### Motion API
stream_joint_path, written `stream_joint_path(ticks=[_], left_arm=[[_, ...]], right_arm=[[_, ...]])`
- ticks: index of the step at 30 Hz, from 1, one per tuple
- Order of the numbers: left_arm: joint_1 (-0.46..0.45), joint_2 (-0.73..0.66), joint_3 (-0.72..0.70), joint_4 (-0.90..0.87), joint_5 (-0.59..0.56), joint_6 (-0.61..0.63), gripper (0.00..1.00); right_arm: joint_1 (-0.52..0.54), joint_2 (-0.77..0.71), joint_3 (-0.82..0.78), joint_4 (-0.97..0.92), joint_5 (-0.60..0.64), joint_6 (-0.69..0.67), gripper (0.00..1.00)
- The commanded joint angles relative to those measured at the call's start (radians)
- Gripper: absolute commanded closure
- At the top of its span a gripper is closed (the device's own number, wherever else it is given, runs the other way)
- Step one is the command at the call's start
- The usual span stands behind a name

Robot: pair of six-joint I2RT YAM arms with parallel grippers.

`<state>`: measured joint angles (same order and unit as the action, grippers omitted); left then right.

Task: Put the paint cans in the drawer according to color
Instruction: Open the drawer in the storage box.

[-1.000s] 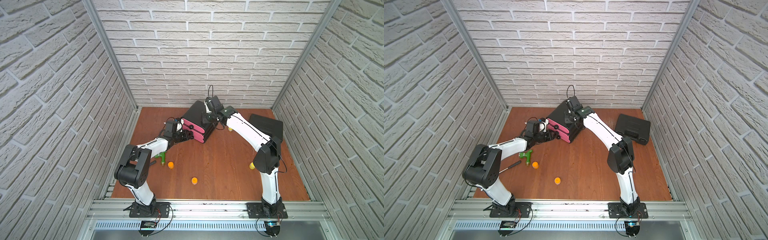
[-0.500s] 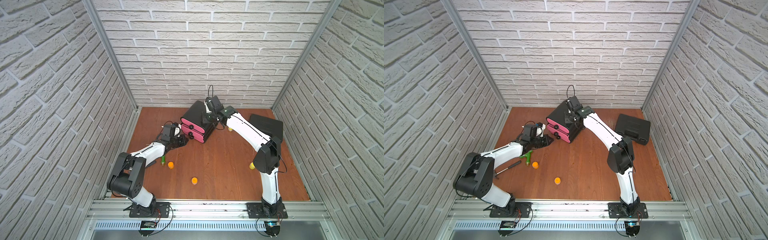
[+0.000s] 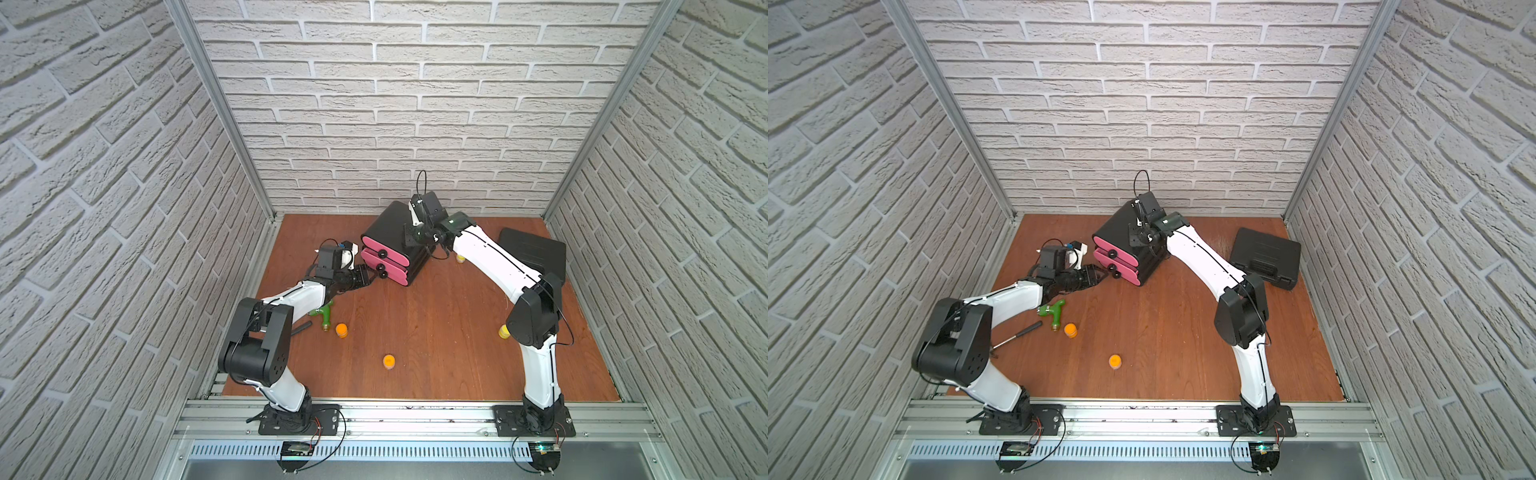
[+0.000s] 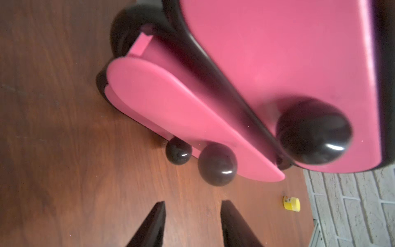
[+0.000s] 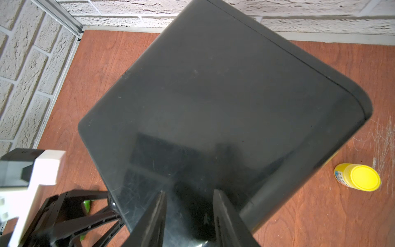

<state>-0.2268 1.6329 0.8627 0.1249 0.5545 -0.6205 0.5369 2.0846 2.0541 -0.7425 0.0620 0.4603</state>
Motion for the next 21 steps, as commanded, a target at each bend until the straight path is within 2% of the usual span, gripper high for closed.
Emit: stream_joint_path(ticks=[1,4,9,15,21], left_arm=[[0.006,0.014,0.057,0.002,0.09,0.076,0.48],[0.003,0.049,0.096,-0.014,0.122,0.079,0.47],[0.002,0.085,0.134,-0.004,0.105,0.075,0.46],[-0.008,0.121,0.16,-0.01,0.086,0.072,0.51],[-0.01,0.142,0.17,-0.002,0.093,0.066,0.49]], right_arm=[[-0.008,0.01,-0.027,-0.124,-0.009,0.004,0.59],[-0.008,0.007,-0.025,-0.128,-0.005,0.002,0.58],[-0.008,0.009,-0.022,-0.131,-0.002,-0.003,0.58],[-0.008,0.013,-0.016,-0.14,0.004,-0.002,0.58],[-0.008,0.015,-0.015,-0.138,0.006,-0.002,0.58]])
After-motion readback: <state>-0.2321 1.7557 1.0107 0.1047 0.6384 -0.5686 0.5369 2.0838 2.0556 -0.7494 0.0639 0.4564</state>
